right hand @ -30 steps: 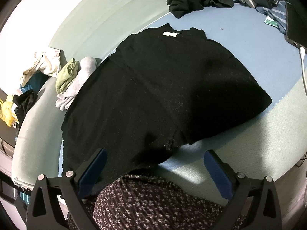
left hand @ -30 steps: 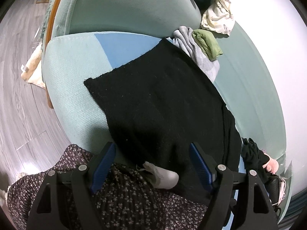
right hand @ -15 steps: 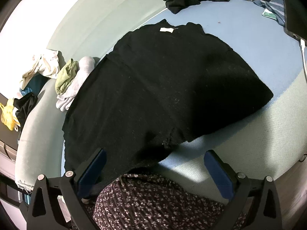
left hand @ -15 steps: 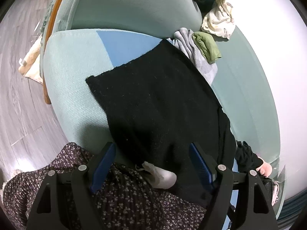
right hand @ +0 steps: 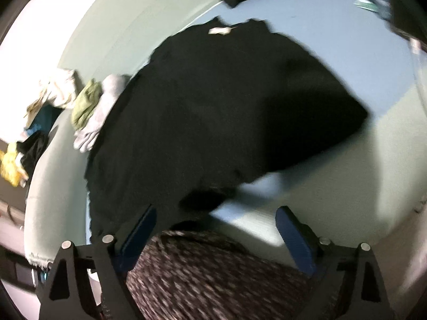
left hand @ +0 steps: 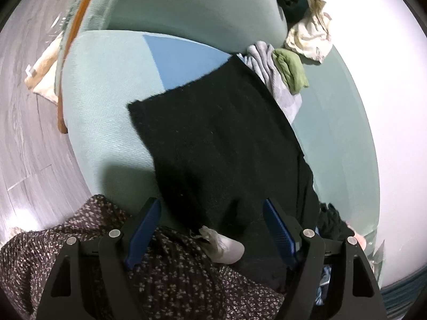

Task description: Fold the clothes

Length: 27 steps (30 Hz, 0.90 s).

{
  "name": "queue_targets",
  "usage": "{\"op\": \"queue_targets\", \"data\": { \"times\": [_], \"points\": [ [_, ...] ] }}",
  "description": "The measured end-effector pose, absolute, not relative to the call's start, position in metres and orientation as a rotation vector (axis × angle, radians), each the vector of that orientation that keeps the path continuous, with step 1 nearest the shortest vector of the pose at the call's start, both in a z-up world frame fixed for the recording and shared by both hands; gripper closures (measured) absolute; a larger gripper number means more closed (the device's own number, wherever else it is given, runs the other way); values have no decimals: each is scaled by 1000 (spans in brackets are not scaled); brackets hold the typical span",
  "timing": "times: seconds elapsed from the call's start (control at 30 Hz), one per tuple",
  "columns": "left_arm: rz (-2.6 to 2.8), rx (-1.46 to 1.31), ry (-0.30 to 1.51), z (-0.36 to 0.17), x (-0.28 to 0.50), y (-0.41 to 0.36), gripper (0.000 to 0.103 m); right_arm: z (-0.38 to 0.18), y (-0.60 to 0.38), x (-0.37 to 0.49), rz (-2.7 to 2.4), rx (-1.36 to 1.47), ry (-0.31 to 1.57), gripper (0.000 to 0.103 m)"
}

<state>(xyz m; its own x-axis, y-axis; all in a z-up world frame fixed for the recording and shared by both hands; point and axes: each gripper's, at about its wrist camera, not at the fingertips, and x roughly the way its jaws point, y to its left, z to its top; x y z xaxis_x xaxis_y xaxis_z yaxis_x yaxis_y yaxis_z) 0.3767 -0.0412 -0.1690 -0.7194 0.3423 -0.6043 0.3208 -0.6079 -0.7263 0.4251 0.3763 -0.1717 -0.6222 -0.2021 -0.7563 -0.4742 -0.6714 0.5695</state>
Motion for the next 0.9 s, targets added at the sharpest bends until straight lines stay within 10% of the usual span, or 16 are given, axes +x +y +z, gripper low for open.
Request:
{"op": "queue_targets", "data": {
  "times": [0.3, 0.9],
  "points": [
    [2352, -1299, -1783, -207, 380, -78, 24, -184, 439, 447, 2302, -1234, 1526, 22],
    [2367, -1320, -1669, -203, 380, -83, 32, -187, 462, 421, 2270, -1212, 1553, 18]
  ]
}}
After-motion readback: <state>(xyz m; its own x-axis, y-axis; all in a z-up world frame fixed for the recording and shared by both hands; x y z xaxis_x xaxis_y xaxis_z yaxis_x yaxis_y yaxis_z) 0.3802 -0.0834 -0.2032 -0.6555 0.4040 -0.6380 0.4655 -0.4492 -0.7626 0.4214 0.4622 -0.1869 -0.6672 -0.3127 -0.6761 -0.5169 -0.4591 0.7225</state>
